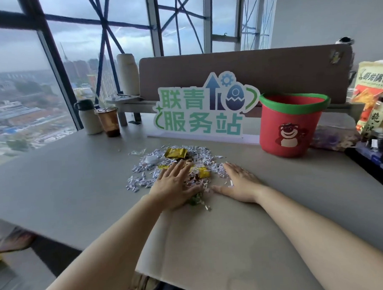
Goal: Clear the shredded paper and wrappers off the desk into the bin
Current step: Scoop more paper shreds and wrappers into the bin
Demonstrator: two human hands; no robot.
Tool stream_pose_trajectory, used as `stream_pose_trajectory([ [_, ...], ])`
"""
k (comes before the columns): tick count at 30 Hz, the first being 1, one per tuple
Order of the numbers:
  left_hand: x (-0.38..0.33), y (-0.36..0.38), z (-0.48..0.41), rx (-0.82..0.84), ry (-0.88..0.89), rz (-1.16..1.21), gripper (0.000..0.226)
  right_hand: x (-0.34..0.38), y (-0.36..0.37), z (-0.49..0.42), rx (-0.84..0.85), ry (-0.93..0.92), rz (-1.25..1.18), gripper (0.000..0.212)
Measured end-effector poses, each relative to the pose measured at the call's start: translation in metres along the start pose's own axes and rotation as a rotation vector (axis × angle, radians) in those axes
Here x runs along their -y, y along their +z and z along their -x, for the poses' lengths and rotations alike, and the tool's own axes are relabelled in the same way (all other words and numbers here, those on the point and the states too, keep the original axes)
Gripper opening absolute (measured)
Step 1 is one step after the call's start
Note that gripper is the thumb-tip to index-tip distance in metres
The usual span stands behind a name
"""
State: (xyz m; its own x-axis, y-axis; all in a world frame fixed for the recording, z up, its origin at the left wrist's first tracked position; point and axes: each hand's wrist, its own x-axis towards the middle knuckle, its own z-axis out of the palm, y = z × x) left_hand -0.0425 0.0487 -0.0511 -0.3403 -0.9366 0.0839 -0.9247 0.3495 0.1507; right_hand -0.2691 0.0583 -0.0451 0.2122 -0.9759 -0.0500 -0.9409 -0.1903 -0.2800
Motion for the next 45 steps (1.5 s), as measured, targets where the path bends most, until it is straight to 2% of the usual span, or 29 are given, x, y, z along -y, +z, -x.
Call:
stream_pose_trajectory([
  [10, 0.015, 0.01, -0.035, -0.078, -0.074, 0.043, 0.072, -0.001, 0.001, -0.058, -0.101, -0.074, -0.047, 0.076],
  [16, 0.017, 0.011, -0.052, -0.045, -0.086, 0.051, 0.075, 0.0, 0.002, -0.086, -0.061, -0.153, 0.023, 0.063],
  [26, 0.022, 0.012, -0.048, -0.213, -0.028, 0.114, 0.051, -0.001, 0.006, -0.081, -0.241, -0.193, -0.113, 0.035],
  [30, 0.021, 0.012, -0.045, -0.275, 0.003, 0.139, 0.039, 0.004, 0.008, -0.075, -0.262, -0.189, -0.216, 0.025],
  [39, 0.016, 0.004, -0.038, -0.341, 0.058, 0.201, 0.021, 0.011, 0.006, -0.064, -0.314, -0.183, -0.262, 0.016],
  [45, 0.011, -0.004, -0.034, -0.39, 0.062, 0.224, 0.016, 0.01, -0.001, -0.054, -0.344, -0.182, -0.268, 0.015],
])
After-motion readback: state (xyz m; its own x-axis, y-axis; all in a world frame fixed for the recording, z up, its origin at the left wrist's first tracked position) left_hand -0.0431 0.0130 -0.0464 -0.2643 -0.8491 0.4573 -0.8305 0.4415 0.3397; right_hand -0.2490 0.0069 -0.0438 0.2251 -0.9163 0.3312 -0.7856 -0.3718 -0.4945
